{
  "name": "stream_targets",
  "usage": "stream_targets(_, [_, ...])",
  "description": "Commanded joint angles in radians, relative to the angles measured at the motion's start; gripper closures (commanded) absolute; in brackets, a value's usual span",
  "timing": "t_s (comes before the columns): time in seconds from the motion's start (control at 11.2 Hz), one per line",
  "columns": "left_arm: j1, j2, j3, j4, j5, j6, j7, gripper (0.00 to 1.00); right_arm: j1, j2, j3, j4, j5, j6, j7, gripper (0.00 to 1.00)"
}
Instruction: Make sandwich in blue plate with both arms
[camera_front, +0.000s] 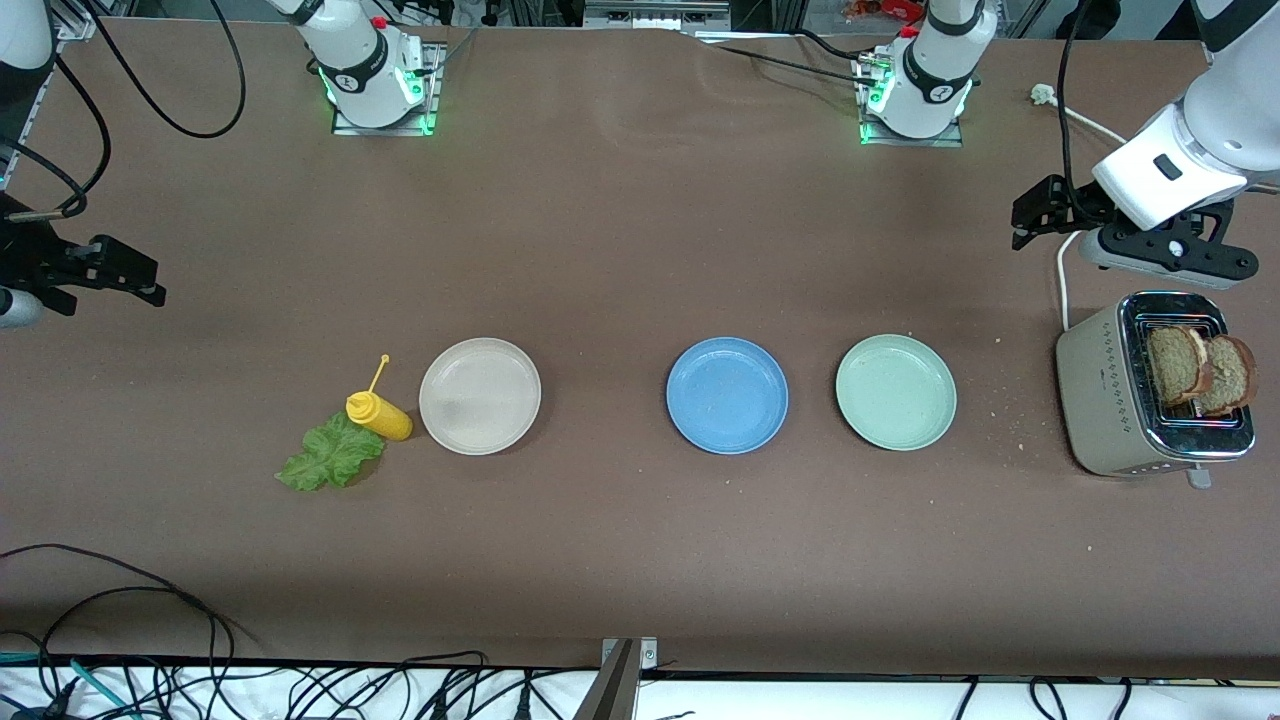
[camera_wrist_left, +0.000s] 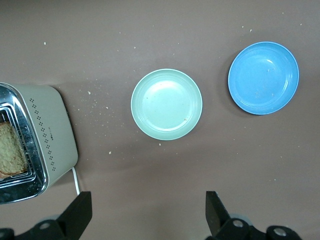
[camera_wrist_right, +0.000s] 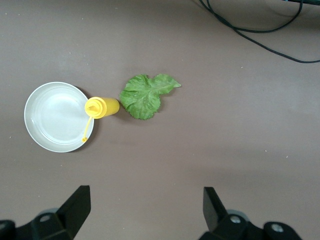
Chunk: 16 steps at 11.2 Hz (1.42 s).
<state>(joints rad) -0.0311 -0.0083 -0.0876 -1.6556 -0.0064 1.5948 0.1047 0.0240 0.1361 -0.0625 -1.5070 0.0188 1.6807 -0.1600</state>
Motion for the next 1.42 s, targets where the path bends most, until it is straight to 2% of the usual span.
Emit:
stream_targets(0.0, [0.000, 0.010, 0.003, 0.027, -0.006, -0.009, 0.018, 0.00, -0.009, 0.008, 0.004, 0.022, 0.007, -0.007, -0.015, 0.00])
stream_targets(0.8, [0.002, 0.010, 0.008, 0.027, -0.003, -0.009, 0.020, 0.00, -0.007, 0.008, 0.003, 0.022, 0.007, -0.007, -0.015, 0.00])
stream_targets(0.98, [0.002, 0.010, 0.006, 0.027, 0.028, -0.009, 0.021, 0.00, -0.009, 0.008, 0.003, 0.021, 0.007, -0.007, -0.015, 0.00])
stream_targets(1.33, [0.003, 0.008, 0.008, 0.027, 0.039, 0.033, 0.021, 0.00, -0.009, 0.008, 0.003, 0.021, 0.007, -0.007, -0.015, 0.00])
